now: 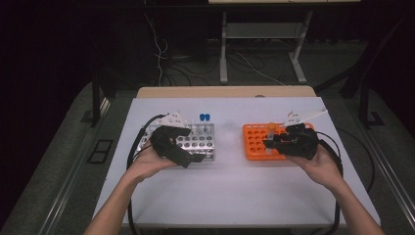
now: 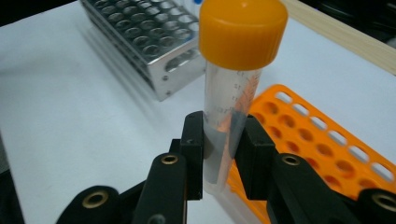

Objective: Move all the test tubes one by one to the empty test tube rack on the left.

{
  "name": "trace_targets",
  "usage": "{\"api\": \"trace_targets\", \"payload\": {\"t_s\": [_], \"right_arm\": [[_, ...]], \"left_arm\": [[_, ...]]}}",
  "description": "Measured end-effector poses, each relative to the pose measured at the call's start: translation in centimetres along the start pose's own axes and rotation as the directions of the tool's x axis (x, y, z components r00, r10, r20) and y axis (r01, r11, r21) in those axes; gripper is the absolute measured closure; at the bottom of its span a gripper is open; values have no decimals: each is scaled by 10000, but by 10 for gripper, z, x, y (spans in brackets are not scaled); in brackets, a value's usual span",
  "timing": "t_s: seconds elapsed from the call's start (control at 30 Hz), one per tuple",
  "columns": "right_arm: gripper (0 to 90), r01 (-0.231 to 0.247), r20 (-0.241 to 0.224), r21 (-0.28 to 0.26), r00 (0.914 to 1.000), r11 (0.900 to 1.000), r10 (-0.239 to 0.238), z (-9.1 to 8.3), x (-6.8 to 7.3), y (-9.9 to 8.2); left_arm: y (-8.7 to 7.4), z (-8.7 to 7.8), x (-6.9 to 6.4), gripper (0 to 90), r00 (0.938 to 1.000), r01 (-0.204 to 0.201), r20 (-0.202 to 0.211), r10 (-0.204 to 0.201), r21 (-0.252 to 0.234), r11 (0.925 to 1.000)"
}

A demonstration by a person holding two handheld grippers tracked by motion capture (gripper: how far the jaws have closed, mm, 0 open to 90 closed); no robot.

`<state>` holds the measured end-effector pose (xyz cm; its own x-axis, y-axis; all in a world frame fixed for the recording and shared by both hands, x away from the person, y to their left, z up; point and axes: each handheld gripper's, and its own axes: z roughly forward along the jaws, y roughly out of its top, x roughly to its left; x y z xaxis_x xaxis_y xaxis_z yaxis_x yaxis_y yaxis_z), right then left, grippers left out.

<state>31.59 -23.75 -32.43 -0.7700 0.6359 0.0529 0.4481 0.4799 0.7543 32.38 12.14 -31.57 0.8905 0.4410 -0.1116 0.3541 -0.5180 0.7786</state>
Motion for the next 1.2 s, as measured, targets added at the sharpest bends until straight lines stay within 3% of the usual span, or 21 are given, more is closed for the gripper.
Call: {"api": "trace_targets", "payload": {"t_s": [0.33, 0.7, 1.2], "right_arm": [[737, 632, -744, 188, 9953, 9978, -616, 16, 26, 14], [737, 1227, -1448, 347, 9826, 9918, -1165, 36, 50, 24], [736, 1945, -2184, 259, 9583, 9806, -1843, 65, 76, 38]], "left_arm": [[6, 0, -2, 0, 9998, -191, 83, 191, 85, 9998], [17, 5, -9, 15, 9977, -582, 374, 573, 232, 9980], [37, 12, -20, 144, 9859, -1309, 1133, 1229, 666, 9892]]}}
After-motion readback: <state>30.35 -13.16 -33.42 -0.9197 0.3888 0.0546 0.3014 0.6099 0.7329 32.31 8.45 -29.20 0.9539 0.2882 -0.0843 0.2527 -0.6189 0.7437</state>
